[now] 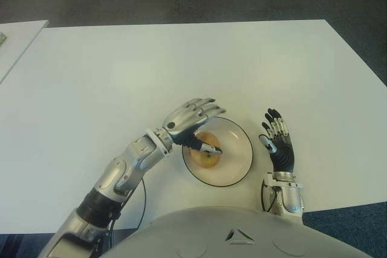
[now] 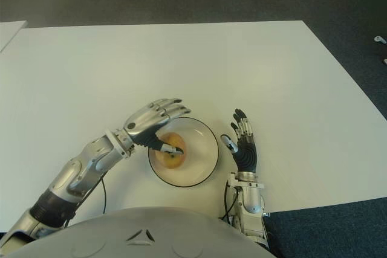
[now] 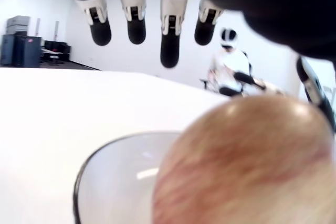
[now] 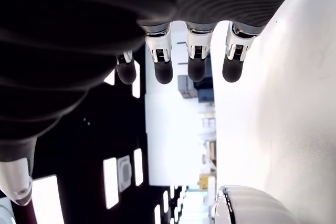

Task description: Put the apples into the plate.

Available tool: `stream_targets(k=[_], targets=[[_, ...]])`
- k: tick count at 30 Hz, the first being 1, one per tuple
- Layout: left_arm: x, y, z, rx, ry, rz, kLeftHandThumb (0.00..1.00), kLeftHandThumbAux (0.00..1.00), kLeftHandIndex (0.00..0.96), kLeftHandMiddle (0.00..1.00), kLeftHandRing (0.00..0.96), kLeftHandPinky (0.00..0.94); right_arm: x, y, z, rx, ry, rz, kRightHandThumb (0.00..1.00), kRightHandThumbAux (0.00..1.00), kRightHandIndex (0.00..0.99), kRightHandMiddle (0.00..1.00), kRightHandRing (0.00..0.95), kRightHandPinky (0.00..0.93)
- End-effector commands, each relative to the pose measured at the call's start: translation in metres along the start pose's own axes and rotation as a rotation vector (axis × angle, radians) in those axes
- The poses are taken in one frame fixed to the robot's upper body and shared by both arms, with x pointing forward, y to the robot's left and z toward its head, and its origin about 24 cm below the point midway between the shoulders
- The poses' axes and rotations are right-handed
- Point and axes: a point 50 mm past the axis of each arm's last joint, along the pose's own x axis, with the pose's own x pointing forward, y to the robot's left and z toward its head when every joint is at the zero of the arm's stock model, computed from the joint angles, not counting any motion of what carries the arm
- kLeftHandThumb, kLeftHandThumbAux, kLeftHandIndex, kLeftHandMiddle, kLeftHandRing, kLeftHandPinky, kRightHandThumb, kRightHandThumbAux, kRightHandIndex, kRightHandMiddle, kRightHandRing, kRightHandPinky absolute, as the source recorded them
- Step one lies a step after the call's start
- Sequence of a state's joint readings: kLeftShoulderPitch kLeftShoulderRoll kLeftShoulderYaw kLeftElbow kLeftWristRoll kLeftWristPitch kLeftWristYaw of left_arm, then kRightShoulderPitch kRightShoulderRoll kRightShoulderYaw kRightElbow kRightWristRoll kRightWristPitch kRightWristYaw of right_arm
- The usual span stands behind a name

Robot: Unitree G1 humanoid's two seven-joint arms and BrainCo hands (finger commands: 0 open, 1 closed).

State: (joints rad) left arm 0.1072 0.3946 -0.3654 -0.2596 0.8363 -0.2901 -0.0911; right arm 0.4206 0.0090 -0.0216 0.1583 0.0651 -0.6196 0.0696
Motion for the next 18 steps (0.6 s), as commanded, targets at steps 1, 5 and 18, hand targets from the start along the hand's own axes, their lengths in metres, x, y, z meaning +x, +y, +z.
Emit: stream_targets(k=[1,5,18], targets=[[-0.013,-0.001,-0.010,-0.129,0.124,0.096,0.217,0.243,0.000,0.000,0.000,0.010,-0.035,0.002,-0.044,0.039,0.320,-0.023,0.063,0.522,0.016,0.004,0.000,0.000],[-0.026,-0.002,-0.016,-0.207,0.191,0.208,0.205,0.261,0.000,0.000,0.000,0.021,-0.033,0.002,-0.044,0.034,0.317,-0.018,0.062,0.514,0.010,0.000,0.000,0.000],[-0.033,-0.009,-0.024,-0.263,0.238,0.329,0.156,0.257,0.000,0.000,0.000,0.107,-0.022,0.004,-0.045,0.013,0.305,0.000,0.067,0.523,0.003,0.000,0.000,0.000]])
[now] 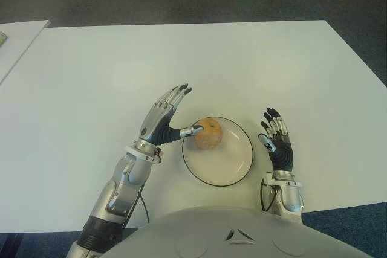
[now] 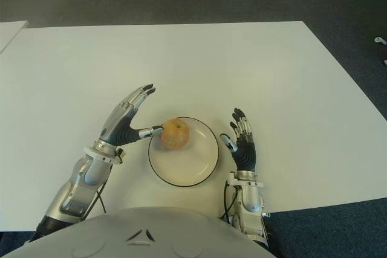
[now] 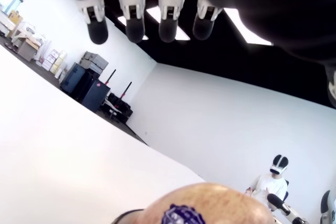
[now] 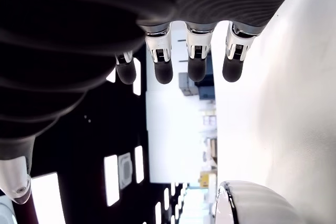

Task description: Put the apples into the plate.

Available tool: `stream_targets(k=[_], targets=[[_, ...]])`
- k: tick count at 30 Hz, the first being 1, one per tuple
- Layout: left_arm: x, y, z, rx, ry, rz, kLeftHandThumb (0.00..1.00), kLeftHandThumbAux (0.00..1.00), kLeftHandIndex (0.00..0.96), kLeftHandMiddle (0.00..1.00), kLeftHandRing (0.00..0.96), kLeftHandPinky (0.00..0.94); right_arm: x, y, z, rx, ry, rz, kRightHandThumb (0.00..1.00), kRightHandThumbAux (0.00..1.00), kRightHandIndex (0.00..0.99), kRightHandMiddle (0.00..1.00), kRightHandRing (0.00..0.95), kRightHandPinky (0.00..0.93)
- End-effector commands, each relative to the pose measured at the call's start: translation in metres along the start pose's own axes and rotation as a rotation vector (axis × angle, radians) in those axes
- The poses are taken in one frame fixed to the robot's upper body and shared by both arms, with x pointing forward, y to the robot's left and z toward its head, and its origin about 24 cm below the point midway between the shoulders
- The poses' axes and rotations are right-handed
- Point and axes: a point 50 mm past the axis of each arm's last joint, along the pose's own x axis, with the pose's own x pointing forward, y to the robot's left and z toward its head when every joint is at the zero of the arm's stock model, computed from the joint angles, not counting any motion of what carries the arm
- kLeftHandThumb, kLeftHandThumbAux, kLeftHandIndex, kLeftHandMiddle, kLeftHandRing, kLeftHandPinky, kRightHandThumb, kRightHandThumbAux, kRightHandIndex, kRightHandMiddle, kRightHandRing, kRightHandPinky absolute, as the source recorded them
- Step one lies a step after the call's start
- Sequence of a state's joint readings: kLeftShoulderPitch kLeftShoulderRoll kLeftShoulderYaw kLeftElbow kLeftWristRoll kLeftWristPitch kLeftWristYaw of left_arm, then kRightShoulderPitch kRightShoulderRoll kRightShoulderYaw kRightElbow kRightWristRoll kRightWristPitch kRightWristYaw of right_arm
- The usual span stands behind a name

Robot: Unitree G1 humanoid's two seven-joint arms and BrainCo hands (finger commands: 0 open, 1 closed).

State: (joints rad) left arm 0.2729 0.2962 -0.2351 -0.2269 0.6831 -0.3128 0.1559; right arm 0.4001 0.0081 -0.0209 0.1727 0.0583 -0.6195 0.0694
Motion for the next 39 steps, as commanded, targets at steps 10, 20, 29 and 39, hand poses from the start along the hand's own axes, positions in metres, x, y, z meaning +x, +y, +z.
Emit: stream_targets(k=[10,20,29,39], targets=[[-0.013,-0.013,-0.026,-0.165,0.140,0.026,0.088,0.221,0.000,0.000,0.015,0.081,-0.012,0.004,-0.047,0.018,0.303,-0.010,0.062,0.527,0.006,0.000,0.000,0.000],[-0.027,-0.036,-0.048,-0.733,0.453,0.219,0.003,0.286,0.000,0.000,0.000,0.003,0.008,0.001,-0.045,0.011,0.281,-0.005,0.060,0.538,0.007,0.000,0.000,0.000],[-0.032,-0.045,-0.051,-0.826,0.580,0.296,0.002,0.423,0.009,0.004,0.000,0.034,0.030,0.001,-0.038,0.037,0.232,0.001,0.068,0.568,0.000,0.000,0.000,0.000],[-0.026,-0.061,-0.055,-0.829,0.601,0.298,0.000,0.487,0.031,0.037,0.034,0.085,0.044,-0.001,-0.028,0.019,0.181,0.008,0.088,0.595,0.002,0.000,0.000,0.000]])
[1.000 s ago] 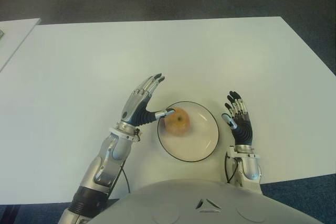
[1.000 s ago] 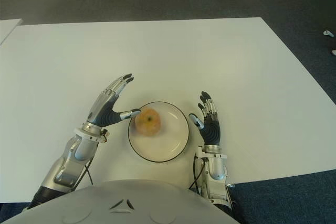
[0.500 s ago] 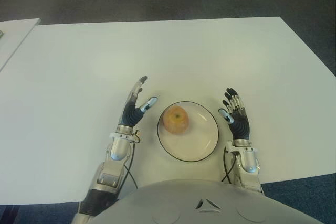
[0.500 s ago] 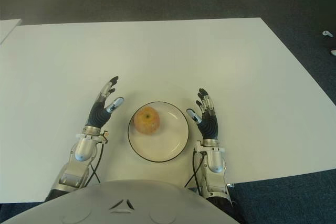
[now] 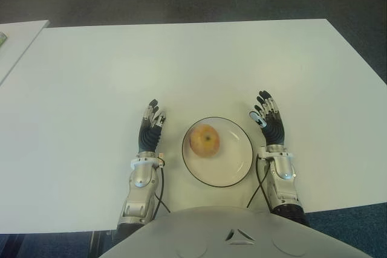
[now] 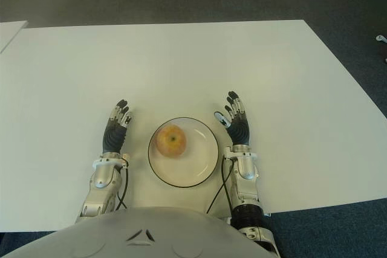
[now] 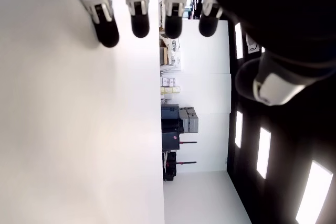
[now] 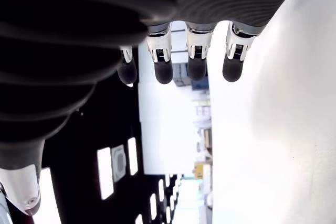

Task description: Put the apples into the plate.

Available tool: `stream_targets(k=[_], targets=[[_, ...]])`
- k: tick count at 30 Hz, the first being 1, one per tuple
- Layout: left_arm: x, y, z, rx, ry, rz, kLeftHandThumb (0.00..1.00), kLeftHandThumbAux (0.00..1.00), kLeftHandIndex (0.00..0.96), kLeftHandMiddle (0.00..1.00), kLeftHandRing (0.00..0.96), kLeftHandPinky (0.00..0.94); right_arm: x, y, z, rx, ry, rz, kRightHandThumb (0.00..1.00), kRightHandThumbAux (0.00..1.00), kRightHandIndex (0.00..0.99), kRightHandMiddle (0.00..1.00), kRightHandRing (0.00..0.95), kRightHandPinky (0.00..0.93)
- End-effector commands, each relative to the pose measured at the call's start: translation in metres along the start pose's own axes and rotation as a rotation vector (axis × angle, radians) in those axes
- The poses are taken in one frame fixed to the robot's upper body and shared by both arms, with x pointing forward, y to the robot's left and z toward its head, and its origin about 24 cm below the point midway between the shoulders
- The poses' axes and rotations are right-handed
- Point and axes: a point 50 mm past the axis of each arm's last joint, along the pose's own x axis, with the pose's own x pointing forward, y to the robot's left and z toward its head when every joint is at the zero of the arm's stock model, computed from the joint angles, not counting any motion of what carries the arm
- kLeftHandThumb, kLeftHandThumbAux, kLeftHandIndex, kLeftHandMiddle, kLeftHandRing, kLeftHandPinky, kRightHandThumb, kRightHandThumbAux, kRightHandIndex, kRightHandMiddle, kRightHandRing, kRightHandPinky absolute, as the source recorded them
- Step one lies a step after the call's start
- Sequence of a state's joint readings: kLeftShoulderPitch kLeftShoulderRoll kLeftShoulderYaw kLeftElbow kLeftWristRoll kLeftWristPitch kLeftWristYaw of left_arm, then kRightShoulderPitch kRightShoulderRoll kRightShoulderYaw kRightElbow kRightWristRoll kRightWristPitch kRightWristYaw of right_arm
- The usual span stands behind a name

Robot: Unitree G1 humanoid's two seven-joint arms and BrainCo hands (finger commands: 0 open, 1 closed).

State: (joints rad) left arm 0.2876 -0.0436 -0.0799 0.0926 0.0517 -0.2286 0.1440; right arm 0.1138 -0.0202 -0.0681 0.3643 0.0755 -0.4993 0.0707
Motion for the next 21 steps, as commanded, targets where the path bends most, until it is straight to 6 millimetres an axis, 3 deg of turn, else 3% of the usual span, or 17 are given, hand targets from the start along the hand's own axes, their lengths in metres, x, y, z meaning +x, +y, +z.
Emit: stream_targets(k=[1,7,21], targets=[[-0.005,-0.004,-0.017,0.011,0.054,0.013,0.000,0.487,0.031,0.039,0.037,0.087,-0.018,-0.002,-0.022,0.007,0.141,-0.024,0.089,0.595,0.003,0.000,0.000,0.000],[-0.001,-0.009,-0.011,0.025,0.005,0.018,0.000,0.469,0.039,0.044,0.040,0.081,-0.013,0.001,-0.016,0.001,0.123,-0.013,0.092,0.584,0.008,0.000,0.000,0.000],[0.005,0.005,0.003,0.032,-0.115,-0.014,0.032,0.449,0.060,0.044,0.030,0.046,0.004,0.001,-0.009,0.006,0.077,0.034,0.086,0.611,0.008,0.000,0.000,0.000]])
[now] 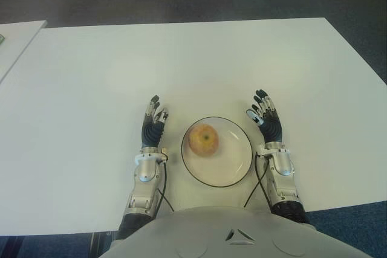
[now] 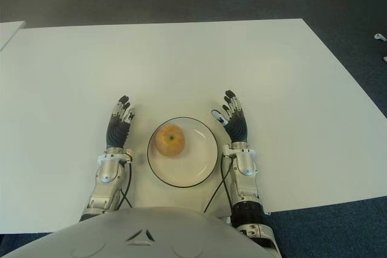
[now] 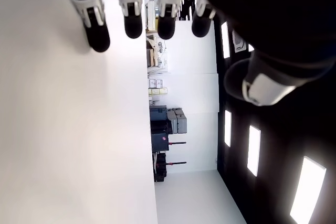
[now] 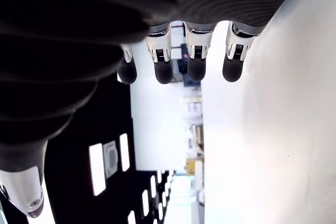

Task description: Put the apples into the plate.

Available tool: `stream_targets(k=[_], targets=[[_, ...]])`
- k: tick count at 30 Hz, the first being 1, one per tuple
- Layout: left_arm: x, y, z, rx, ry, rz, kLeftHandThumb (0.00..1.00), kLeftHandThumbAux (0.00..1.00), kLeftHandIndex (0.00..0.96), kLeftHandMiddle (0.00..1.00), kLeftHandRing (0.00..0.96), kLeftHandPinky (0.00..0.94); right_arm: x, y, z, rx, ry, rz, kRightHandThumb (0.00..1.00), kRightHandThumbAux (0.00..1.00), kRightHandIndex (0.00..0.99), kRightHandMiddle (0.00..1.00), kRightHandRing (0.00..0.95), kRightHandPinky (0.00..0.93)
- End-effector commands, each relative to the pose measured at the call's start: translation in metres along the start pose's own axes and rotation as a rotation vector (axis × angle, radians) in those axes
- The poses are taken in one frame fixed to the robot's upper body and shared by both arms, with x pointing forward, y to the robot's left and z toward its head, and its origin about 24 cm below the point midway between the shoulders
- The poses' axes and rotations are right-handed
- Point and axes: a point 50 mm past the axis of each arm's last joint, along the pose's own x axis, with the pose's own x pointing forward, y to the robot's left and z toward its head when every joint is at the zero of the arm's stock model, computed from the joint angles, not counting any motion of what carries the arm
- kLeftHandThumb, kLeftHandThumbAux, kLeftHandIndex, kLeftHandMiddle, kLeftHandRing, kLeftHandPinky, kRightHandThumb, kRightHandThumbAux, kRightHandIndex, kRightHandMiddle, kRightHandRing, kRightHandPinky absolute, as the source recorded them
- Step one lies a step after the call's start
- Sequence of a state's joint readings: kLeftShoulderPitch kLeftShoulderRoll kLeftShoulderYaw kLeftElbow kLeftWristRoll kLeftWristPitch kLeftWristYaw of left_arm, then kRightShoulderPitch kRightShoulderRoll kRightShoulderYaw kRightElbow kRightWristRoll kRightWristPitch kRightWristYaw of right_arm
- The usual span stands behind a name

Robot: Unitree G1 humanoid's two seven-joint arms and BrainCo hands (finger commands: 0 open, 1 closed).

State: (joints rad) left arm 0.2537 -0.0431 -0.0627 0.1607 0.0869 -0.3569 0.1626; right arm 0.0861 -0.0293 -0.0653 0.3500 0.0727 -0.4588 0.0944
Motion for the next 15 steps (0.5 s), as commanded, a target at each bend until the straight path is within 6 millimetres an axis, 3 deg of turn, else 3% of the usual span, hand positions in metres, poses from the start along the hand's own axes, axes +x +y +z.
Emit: stream_targets(k=[1,8,15], targets=[[0.000,0.005,0.000,0.015,-0.032,-0.029,0.036,0.450,0.060,0.044,0.029,0.046,-0.004,-0.001,-0.014,0.014,0.072,-0.003,0.087,0.612,0.009,0.000,0.000,0.000],[-0.001,0.011,0.016,0.038,-0.102,-0.029,0.033,0.446,0.046,0.041,0.034,0.065,-0.003,0.002,-0.011,0.009,0.051,-0.003,0.089,0.618,0.013,0.000,0.000,0.000],[-0.003,0.011,0.019,0.036,-0.119,-0.011,0.031,0.463,0.047,0.047,0.046,0.090,-0.009,0.007,-0.009,0.011,0.032,0.000,0.086,0.606,0.024,0.000,0.000,0.000]])
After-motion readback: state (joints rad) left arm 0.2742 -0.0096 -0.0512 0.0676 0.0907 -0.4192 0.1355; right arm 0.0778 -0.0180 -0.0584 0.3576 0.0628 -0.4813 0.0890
